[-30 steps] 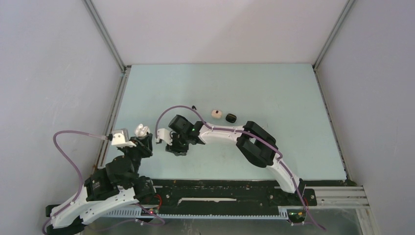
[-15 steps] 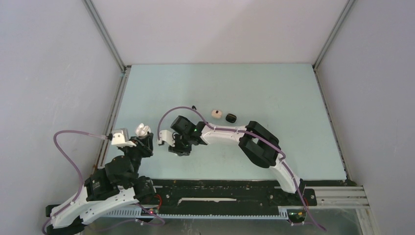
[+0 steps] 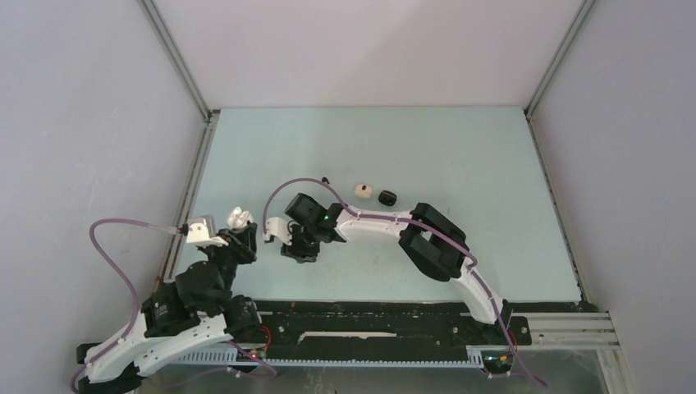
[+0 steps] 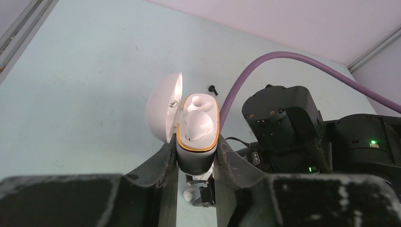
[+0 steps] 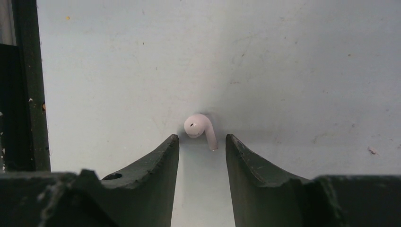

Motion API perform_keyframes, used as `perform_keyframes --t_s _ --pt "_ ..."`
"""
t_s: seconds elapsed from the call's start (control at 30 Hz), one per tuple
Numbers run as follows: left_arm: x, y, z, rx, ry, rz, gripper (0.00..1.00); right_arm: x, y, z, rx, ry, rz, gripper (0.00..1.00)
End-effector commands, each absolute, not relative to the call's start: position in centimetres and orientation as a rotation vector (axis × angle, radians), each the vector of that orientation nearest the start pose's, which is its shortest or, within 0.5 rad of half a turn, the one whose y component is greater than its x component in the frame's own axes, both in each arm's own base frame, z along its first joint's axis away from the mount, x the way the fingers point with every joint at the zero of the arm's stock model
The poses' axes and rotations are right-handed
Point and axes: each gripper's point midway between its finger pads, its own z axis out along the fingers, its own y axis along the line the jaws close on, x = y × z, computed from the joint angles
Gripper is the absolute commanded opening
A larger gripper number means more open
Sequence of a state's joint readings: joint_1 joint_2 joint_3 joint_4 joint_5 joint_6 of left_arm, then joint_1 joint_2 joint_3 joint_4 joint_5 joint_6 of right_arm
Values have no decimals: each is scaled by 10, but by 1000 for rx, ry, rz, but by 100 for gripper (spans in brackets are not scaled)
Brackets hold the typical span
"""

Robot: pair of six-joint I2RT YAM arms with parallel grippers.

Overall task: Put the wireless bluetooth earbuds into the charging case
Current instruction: Pick up the earbud from the center of the board.

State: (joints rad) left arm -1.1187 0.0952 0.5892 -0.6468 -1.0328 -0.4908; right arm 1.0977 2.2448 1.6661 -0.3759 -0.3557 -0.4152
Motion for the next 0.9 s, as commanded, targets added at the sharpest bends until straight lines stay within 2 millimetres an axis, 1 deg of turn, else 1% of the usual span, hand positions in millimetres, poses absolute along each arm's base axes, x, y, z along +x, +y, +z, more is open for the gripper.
perform_keyframes --t_s 0.0,0.17,0.33,0.4,0.5,0.57,0.63,0.73,0.8,0.87 --pt "177 -42 247 -251 1633 -359 0 195 491 -9 -1924 1845 717 44" --pt "176 -41 246 -260 1628 -365 0 192 493 -9 -1947 1808 745 44" --pt "176 -42 245 -254 1633 -358 0 186 494 -10 -1966 1794 789 38" --pt "177 -42 246 -252 1632 -359 0 181 494 -9 -1983 1778 823 38" --pt "177 -43 247 -248 1632 -357 1 180 496 -11 -1982 1769 841 40" --pt "177 -43 247 -247 1634 -356 1 181 497 -13 -1983 1777 836 37" --pt "177 -43 247 -247 1634 -357 1 182 497 -14 -1982 1786 825 31" --pt "177 -43 246 -246 1636 -355 1 186 492 -12 -1969 1802 794 24" --pt "177 -43 246 -242 1636 -353 1 191 488 -5 -1933 1818 775 20" --pt "178 -45 246 -235 1634 -349 1 195 481 11 -1875 1839 782 19"
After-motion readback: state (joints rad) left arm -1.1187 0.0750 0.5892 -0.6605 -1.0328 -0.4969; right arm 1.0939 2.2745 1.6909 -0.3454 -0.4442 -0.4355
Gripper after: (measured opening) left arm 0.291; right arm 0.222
